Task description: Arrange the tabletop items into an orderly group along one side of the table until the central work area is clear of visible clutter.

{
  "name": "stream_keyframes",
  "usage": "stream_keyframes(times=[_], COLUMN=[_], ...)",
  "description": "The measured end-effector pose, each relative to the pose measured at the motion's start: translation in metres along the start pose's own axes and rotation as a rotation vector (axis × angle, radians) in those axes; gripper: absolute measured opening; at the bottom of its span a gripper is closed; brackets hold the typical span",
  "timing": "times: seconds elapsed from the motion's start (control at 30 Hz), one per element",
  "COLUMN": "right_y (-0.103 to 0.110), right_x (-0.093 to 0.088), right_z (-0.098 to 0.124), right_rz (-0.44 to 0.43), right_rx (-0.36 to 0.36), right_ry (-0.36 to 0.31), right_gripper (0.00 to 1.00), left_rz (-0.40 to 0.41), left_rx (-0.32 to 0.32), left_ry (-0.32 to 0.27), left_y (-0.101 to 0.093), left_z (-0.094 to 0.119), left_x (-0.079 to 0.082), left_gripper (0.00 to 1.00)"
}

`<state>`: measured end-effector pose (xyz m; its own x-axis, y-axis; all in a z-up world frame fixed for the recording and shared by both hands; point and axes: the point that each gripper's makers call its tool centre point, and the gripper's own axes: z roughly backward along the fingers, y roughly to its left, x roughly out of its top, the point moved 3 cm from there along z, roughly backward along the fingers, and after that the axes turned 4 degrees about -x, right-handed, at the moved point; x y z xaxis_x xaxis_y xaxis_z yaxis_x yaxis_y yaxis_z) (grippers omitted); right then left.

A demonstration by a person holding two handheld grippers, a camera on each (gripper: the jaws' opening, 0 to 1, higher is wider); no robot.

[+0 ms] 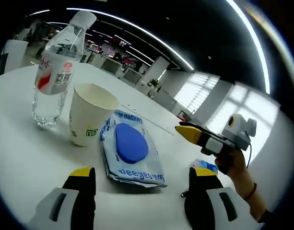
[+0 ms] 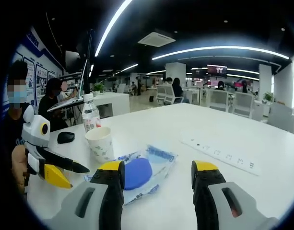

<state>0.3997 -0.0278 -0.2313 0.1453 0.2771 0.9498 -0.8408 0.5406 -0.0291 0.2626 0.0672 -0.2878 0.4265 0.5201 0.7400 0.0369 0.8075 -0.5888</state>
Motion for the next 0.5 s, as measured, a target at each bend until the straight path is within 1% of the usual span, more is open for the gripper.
stream_keyframes(times=[0.17, 0.23, 0.27, 0.33, 0.37, 0.5], right_y=[-0.001, -0.003, -0.004, -0.005, -0.006, -0.008], right_x=[0.000, 0.002, 0.003, 0.004, 0.004, 0.002], right_z=[-0.007, -0.010, -0.011, -0.015, -0.018, -0.026], right_rz=[-0.008, -0.009, -0.008, -0.009, -0.015, -0.020], right_rx=[-0.007, -0.021, -0.024, -0.026, -0.025, -0.027], right_ry=[0.009, 0.005, 0.003, -0.003, 0.005, 0.017], right_gripper=[0.54, 0.53, 0.52, 0.52, 0.52, 0.53], left_rz=[0.013, 0.028, 0.028, 0.031, 0.033, 0.039], left_rx=[0.002, -0.010, -0.030, -0.025, -0.019, -0.015], left_ry=[0.004, 0.003, -0.010, 0.000, 0.005, -0.009], left_y=[0.002, 0.002, 0.001, 0.004, 0.006, 0.009], left_z=[-0.003, -0.003, -0.004, -0.005, -0.005, -0.004], left_x=[-0.001, 0.000, 0.002, 0.002, 0.002, 0.004], left_gripper=[0.74, 0.71, 0.70, 0.68, 0.68, 0.65])
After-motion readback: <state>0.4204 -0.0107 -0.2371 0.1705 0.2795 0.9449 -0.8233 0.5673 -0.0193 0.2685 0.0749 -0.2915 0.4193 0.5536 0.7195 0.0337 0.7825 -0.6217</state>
